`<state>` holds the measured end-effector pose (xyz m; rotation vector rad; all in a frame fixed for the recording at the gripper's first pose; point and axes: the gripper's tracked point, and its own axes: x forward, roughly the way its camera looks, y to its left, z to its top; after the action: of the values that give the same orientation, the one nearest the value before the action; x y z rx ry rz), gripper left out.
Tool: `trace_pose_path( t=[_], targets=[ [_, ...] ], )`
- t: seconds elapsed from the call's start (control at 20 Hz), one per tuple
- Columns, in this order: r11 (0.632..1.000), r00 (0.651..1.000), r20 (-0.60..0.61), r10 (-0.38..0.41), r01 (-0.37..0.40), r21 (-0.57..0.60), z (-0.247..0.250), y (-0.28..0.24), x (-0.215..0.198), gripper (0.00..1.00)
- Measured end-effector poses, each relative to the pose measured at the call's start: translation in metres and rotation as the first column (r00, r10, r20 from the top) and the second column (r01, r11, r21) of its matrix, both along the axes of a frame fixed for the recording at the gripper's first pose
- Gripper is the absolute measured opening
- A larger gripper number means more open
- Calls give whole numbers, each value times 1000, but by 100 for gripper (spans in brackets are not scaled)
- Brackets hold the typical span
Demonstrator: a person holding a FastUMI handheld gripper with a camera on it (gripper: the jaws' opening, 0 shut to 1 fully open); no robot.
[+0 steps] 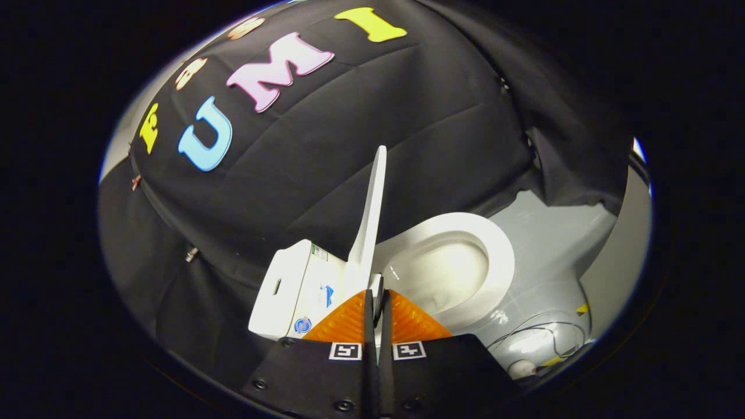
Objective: Open the toilet lid.
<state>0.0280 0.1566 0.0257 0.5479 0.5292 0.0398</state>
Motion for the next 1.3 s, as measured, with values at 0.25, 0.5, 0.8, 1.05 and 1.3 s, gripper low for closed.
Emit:
trace_pose_path(
  t=[0.25, 0.5, 0.8, 1.05, 1.3],
  targets=[
    [997, 1000, 7, -14, 14, -80, 31, 43, 0, 5],
    [984, 1000, 21, -4, 8, -178, 54, 84, 1, 5],
    [956, 1000, 17, -9, 13, -293, 72, 145, 2, 5],
    [928, 1000, 14, -25, 29, -373, 85, 193, 3, 5],
    [885, 999, 30, -33, 43, -464, 89, 245, 5, 5]
  ],
)
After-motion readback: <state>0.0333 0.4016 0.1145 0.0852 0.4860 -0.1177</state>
